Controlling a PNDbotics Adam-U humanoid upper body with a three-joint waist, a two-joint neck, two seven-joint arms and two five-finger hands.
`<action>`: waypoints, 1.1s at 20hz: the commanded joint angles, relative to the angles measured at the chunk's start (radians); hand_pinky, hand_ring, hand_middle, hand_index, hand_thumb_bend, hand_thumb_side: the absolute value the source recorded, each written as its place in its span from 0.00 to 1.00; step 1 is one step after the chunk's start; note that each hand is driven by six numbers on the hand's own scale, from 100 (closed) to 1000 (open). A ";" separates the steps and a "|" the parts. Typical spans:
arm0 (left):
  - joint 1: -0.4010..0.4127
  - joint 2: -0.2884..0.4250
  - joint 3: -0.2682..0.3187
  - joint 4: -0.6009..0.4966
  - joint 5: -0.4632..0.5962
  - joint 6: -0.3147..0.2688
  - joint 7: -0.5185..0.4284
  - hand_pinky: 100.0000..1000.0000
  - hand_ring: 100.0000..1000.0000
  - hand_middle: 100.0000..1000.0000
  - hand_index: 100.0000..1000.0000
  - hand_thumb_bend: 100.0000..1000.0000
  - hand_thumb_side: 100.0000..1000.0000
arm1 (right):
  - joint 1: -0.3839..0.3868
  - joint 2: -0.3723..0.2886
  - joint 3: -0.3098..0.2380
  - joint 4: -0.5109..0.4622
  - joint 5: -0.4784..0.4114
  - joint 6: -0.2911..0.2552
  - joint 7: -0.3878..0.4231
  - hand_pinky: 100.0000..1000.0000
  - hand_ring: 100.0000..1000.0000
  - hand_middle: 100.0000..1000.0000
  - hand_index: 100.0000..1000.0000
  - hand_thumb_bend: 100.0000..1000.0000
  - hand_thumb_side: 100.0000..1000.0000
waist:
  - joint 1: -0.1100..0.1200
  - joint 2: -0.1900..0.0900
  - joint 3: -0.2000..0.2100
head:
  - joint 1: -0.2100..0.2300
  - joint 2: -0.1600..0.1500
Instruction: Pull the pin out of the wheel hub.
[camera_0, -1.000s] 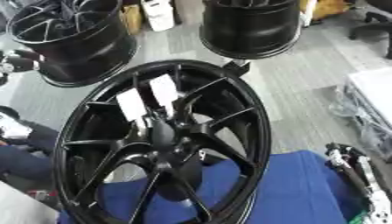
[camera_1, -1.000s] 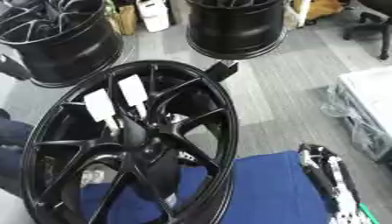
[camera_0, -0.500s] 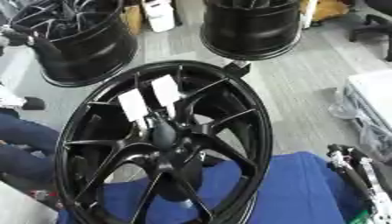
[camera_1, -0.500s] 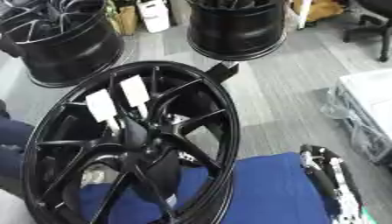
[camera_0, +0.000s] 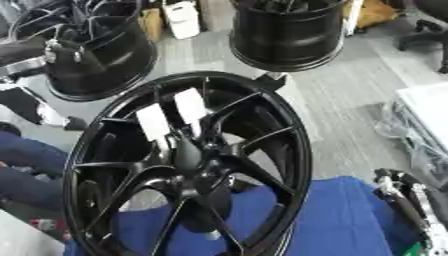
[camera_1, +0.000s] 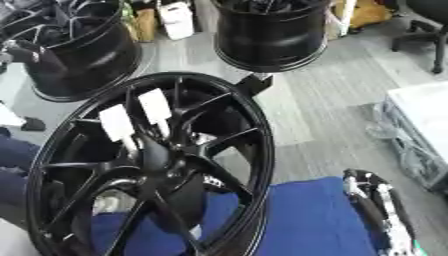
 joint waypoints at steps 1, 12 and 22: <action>-0.034 -0.005 0.000 0.000 -0.019 -0.129 -0.135 0.73 0.68 0.69 0.82 0.64 0.50 | -0.009 -0.005 0.004 -0.012 0.005 -0.002 0.004 0.56 0.51 0.55 0.68 0.00 0.75 | -0.004 -0.019 -0.002 | 0.006 -0.009; -0.066 -0.089 -0.009 0.055 -0.076 -0.123 -0.147 0.73 0.68 0.69 0.81 0.64 0.55 | -0.013 -0.004 0.010 -0.013 0.009 -0.005 0.014 0.56 0.51 0.55 0.68 0.00 0.74 | 0.000 -0.020 -0.012 | 0.017 -0.005; -0.078 -0.135 -0.031 0.062 -0.064 -0.125 -0.197 0.71 0.62 0.64 0.80 0.63 0.60 | -0.019 -0.005 0.015 -0.013 0.016 -0.007 0.024 0.56 0.51 0.55 0.68 0.00 0.74 | 0.006 -0.021 -0.019 | 0.025 -0.004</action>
